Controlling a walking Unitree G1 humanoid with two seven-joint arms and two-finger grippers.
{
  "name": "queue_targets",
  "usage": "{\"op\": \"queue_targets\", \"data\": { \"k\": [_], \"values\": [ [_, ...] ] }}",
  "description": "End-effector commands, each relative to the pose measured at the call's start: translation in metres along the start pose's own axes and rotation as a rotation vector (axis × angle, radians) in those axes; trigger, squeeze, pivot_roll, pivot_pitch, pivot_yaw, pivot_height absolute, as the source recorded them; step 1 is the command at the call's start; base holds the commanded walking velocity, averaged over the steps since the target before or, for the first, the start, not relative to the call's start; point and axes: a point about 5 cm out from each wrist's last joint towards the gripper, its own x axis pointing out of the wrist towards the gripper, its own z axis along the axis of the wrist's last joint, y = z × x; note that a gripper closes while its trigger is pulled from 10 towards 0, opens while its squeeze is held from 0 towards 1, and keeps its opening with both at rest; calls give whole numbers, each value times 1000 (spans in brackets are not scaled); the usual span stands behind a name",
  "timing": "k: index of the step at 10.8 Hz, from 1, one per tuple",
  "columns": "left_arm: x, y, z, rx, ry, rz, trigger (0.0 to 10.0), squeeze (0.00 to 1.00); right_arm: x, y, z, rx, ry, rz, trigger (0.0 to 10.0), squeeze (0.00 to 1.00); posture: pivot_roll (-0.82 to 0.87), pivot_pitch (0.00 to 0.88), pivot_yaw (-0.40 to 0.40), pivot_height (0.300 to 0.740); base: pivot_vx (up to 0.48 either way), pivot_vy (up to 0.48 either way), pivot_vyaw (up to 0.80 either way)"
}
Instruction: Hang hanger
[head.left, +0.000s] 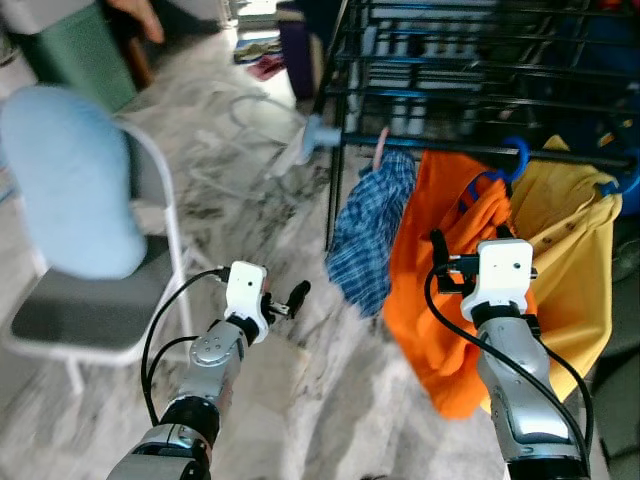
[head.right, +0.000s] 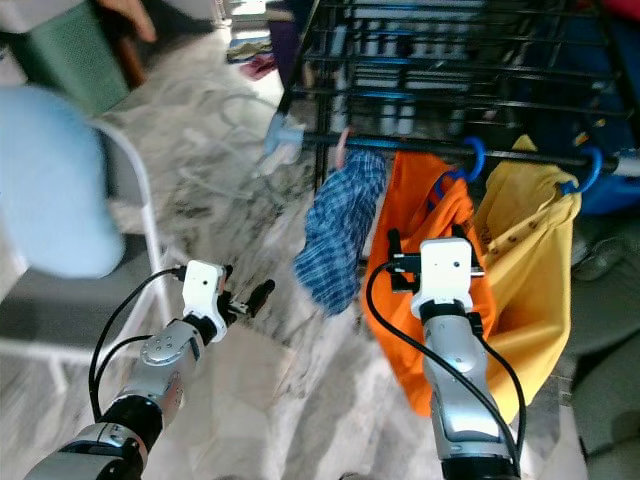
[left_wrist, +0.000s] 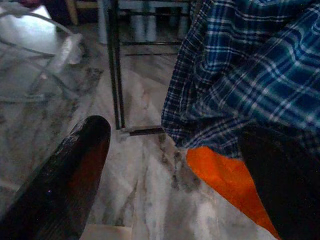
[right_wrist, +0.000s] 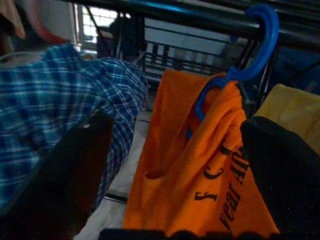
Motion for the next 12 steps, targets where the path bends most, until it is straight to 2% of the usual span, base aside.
{"op": "queue_targets", "data": {
  "k": [1,5,7,11,12],
  "values": [
    [-3,0,-3,0,10,-6,10000,0,0,2,2,2,-3,1,10000,0,-186,139,63,740,292,0,-619],
    [-4,-3,-7,-22,18,-23,10000,0,1,3,3,6,-9,-5,10000,0,-185,134,73,740,75,0,0],
    [-4,-4,-8,-21,24,-30,10000,0,0,3,4,-27,-17,-24,10000,0,-186,146,71,740,0,0,0],
    [-7,-2,-14,-18,59,6,10000,0,1,-4,3,-27,-4,-73,10000,0,-185,146,73,740,0,0,0],
    [-7,-3,-15,-19,65,9,10000,0,0,-6,3,-30,-5,-80,10000,0,-188,148,74,740,0,0,-800]
  ]
}}
